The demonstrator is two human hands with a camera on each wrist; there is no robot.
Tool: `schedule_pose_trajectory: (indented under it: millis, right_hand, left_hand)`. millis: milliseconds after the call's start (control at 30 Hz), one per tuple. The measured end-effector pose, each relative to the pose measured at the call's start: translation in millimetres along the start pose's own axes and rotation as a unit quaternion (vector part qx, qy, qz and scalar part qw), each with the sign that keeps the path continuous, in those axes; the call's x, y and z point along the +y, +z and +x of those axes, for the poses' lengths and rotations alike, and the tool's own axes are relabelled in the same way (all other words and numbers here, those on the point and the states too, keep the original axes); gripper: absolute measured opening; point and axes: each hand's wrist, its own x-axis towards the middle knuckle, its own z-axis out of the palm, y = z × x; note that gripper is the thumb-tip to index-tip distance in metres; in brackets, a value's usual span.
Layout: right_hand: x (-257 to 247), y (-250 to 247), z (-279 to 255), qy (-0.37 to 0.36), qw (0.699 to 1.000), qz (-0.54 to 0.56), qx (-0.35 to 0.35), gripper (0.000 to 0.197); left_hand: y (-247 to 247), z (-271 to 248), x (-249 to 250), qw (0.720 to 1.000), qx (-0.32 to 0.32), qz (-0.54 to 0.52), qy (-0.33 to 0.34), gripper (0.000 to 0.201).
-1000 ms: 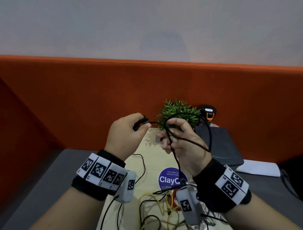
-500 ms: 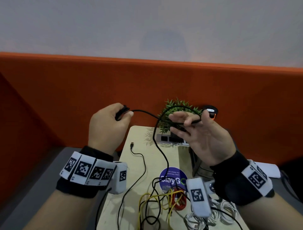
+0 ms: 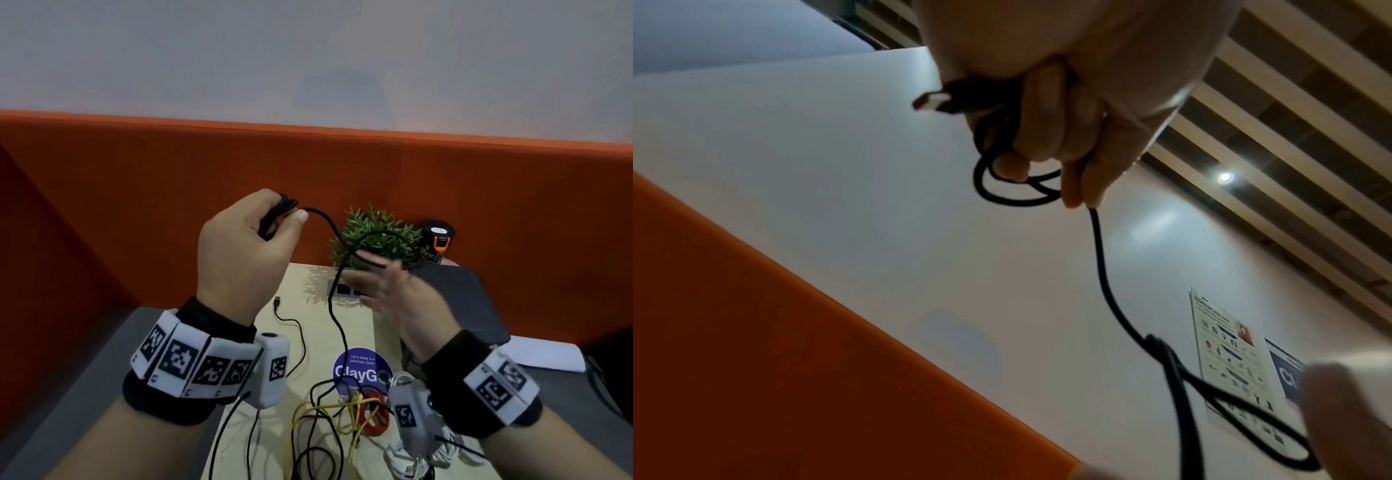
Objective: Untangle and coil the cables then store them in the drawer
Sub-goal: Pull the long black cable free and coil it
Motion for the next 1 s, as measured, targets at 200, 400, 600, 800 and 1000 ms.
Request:
schedule_pose_trajectory:
  millis: [200,400,600,800,1000]
  right_hand:
    - [46,38,-16,0.073,0.974,-0.187,-0.102,0.018]
    - [11,54,-22,0.020,0.997,-0.033,-0.065,0.029]
    - [-26,46,-17,-0.036,0.998,-0.029,-0.044,0.032]
    - [-45,17,-11,-0.066,0.987,-0.057,0.137,0.018]
    - [-48,-28,2,-0.107,0.941,0.033,0.319,0.016]
  left_hand:
    - [-1,8,1,0.999,0.034,0.029,-0.010,0.032]
    - [11,-5,-7,0.997,-0.028,0.068,0.021,0.020]
    - [23,-30,-17,0.979,-0.144,0.109,0.091,0.019]
    - [12,-35,-45,0.948,-0.212,0.202,0.122,0.009]
    - [-18,-23,-54,0.976,-0.153,0.138,0.076,0.012]
